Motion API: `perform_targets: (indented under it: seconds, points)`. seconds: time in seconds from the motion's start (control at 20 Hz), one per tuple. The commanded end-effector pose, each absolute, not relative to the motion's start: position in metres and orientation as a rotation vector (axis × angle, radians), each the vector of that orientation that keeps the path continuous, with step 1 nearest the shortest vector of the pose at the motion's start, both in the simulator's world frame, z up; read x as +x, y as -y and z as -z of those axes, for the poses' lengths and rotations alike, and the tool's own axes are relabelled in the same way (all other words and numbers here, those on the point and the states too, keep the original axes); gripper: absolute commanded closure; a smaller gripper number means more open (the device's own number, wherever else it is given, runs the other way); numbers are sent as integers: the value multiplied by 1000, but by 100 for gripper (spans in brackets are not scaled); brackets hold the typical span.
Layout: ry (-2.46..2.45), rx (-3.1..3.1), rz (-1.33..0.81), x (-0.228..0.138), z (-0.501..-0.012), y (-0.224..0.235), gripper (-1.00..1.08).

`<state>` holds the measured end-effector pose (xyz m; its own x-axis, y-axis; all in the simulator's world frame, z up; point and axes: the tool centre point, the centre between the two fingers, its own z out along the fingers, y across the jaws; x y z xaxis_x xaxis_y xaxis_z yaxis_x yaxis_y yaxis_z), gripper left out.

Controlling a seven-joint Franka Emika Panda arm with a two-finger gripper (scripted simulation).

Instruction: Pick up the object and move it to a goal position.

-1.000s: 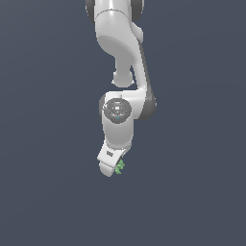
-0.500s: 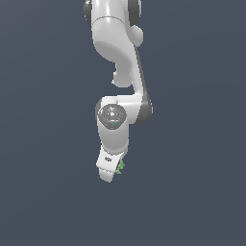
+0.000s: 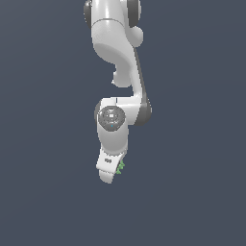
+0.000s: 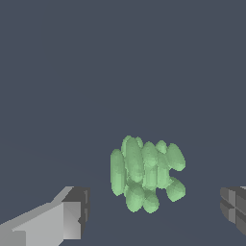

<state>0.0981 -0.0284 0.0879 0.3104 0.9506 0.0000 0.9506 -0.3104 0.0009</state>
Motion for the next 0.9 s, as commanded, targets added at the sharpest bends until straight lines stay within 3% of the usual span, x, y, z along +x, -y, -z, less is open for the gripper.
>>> perform_targets:
  seconds: [0.0, 0.35, 0.65, 0.7, 0.85]
  points:
    - [-1846, 2542, 1, 98, -80, 28, -92]
    - [-1850, 2539, 0, 97, -44, 28, -92]
    - [-1850, 2539, 0, 98, -41, 28, -92]
    - [-1850, 2539, 0, 98, -41, 28, 108]
    - [-1850, 2539, 0, 98, -41, 28, 108]
